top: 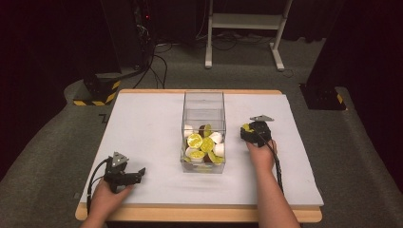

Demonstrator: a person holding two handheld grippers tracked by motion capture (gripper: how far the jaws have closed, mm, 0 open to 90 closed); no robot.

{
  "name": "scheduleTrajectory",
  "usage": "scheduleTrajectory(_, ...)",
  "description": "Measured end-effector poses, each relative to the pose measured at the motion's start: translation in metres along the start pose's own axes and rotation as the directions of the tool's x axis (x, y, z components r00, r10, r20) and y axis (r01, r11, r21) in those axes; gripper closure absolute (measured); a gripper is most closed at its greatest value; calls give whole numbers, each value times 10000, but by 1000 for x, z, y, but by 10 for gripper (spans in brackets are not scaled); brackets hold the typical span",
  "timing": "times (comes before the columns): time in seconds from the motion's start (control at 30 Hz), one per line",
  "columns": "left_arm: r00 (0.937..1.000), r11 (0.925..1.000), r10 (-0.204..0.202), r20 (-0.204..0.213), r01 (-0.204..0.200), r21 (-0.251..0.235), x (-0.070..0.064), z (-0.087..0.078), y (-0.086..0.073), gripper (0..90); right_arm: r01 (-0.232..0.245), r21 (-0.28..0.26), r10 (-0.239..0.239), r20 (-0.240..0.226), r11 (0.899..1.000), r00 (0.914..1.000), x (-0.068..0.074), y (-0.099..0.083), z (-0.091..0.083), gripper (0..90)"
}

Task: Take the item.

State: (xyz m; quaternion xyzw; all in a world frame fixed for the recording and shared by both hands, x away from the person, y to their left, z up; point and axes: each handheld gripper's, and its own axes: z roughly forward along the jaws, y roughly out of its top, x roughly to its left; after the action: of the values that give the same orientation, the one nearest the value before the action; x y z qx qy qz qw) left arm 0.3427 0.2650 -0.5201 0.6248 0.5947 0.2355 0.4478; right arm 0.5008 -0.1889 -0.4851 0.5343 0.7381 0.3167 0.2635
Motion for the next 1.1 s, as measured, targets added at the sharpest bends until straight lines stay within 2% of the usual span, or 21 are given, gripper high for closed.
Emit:
scheduleTrajectory(0.37,10000,10000,6,-19,-6,-22,0,0,0,104,-68,-8,68,-99,10000,9999,-1,0,0,369)
scheduleTrajectory(0.53,10000,10000,14,-18,-14,-13,0,0,0,104,-482,-144,474,-507,9987,9976,-4,2,-5,278)
scheduleTrajectory(0.83,10000,10000,10,-18,-10,-13,0,0,0,104,-816,-239,802,-566,9964,9952,-9,5,-14,145)
scheduleTrajectory(1.1,10000,10000,13,-16,-13,-12,0,0,0,104,-1025,-381,987,-914,9940,9909,-9,6,-22,130)
